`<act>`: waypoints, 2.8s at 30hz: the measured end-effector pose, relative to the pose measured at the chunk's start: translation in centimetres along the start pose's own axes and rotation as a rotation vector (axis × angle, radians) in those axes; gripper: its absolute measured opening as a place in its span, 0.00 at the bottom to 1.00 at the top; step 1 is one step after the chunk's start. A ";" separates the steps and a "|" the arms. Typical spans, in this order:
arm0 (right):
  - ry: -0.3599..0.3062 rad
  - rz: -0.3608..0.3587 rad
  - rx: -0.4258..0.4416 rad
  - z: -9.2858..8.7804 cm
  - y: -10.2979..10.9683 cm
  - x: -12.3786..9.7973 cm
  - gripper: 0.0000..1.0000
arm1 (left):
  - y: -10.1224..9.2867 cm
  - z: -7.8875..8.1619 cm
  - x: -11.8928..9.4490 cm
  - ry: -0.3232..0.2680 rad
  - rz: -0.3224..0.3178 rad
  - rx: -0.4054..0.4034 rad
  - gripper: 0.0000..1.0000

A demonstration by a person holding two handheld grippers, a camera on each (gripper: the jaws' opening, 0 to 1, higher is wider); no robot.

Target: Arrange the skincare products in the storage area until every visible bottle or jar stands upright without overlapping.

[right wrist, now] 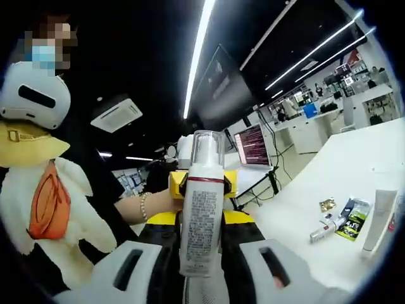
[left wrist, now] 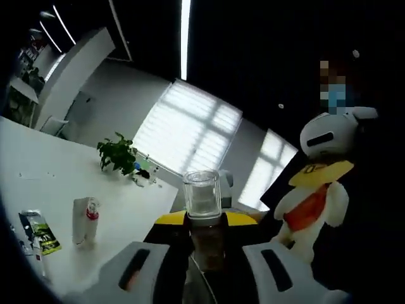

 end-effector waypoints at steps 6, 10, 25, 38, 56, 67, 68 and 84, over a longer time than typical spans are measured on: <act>0.016 -0.139 -0.046 0.4 -1.0 -0.1 0.22 | 0.8 0.3 0.6 -0.018 0.057 0.001 0.14; -0.022 -0.234 -0.079 1.5 -1.9 -0.7 0.21 | 1.4 1.0 1.4 -0.110 0.136 -0.070 0.16; 0.112 -0.708 -0.485 2.1 -5.4 -1.8 0.21 | 4.0 -0.3 2.8 -0.283 0.589 -0.082 0.16; 0.093 -0.748 -0.785 2.9 -5.4 -1.2 0.22 | 4.0 0.8 2.3 -0.344 0.872 0.059 0.18; 0.110 -0.543 -0.680 2.5 -3.4 -1.0 0.26 | 2.9 0.7 0.8 -0.144 0.576 0.118 0.17; 0.022 -0.269 -0.484 4.1 -1.4 -0.8 0.24 | 0.4 2.6 0.4 -0.062 0.341 0.220 0.16; 0.017 -0.238 -0.451 4.3 -1.4 -0.7 0.23 | 0.2 2.8 0.5 -0.049 0.317 0.234 0.16; 0.015 0.120 -0.251 5.5 0.8 -1.3 0.22 | -2.7 4.7 3.7 0.100 -0.037 0.321 0.17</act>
Point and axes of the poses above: the point that each gripper's makers call its tool centre point, and the gripper's own axes: x roughly forward along the fingers, y roughly to its left, z roughly out of its top, the point moved 5 cm from there along -x, roughly backward along the fingers, and after that the axes turned 7 degrees about -z, right-handed, at the moved point
